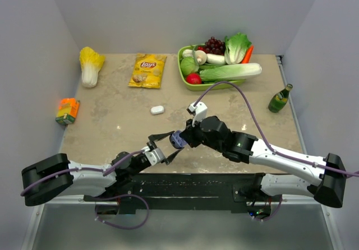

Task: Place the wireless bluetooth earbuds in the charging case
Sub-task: Adjust the charging case.

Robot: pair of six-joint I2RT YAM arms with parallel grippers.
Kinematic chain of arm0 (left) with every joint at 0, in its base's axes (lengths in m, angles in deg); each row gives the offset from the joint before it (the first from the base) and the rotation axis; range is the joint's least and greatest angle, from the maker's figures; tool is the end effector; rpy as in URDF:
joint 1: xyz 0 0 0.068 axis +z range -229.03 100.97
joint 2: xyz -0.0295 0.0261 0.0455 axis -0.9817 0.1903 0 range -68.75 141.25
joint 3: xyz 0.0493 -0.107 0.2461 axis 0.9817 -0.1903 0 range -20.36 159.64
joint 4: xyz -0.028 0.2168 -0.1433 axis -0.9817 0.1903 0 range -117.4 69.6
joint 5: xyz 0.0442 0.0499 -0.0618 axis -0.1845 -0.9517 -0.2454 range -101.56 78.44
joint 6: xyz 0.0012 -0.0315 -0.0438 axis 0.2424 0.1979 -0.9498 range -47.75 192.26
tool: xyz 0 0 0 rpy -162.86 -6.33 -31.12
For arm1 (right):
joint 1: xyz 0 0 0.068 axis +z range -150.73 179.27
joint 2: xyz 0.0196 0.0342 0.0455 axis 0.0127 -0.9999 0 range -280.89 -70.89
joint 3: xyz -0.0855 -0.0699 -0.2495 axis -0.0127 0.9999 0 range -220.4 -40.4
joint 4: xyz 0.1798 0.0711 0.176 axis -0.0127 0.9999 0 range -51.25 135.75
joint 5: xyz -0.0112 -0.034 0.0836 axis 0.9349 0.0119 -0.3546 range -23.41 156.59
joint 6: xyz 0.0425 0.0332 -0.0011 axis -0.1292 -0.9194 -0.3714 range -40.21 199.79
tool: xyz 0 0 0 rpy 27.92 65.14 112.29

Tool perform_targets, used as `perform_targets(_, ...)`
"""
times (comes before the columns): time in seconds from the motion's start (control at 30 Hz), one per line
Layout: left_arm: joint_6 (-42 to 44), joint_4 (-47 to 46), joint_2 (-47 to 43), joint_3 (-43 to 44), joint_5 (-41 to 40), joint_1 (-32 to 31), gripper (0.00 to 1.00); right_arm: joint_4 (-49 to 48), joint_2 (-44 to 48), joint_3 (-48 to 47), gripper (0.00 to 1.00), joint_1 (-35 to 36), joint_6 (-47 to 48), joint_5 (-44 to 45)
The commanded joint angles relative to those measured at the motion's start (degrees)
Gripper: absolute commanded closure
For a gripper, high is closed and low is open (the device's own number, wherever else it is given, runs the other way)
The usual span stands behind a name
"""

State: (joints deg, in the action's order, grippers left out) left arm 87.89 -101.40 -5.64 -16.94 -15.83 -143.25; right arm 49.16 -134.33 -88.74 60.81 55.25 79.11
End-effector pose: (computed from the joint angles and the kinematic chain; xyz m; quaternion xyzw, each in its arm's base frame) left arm 0.0816 -0.1629 0.1949 0.3710 0.4891 -0.3037 0.7286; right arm 0.1270 0.2181 0.2969 -0.2116 0.8158 0.2945 0.4505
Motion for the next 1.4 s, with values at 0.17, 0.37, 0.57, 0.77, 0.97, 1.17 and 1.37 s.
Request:
perform_targets(0.17,-3.2,-15.1,1.7,1.1,-7.8,-0.1,0.67,2.9,4.0,-2.5,1.0,-0.2,5.8,7.3)
perform_targets(0.37,-8.1,-1.8,0.6,4.7,-13.8,0.0,0.22,5.5,7.4,-5.0,1.0,-0.1,10.3,8.6)
perform_targets(0.57,-10.1,0.2,1.3,5.2,-17.2,0.1,0.0,6.9,8.8,-7.5,1.0,-0.1,13.0,9.7)
perform_targets(0.77,-14.0,11.3,-2.8,7.5,-13.1,0.1,0.0,6.7,9.3,-8.1,1.0,1.4,20.3,10.5)
perform_targets(0.97,-23.4,31.7,-12.6,12.7,-0.3,1.7,0.0,8.0,10.6,-8.3,1.0,14.3,33.5,27.4)
perform_targets(1.17,-24.4,41.0,-14.6,17.5,10.2,2.0,0.02,11.0,8.9,-10.6,1.0,16.3,33.2,28.0)
perform_targets(1.37,-25.2,45.9,-14.9,20.1,12.4,2.4,0.03,12.8,8.3,-10.9,1.0,17.6,33.1,32.0)
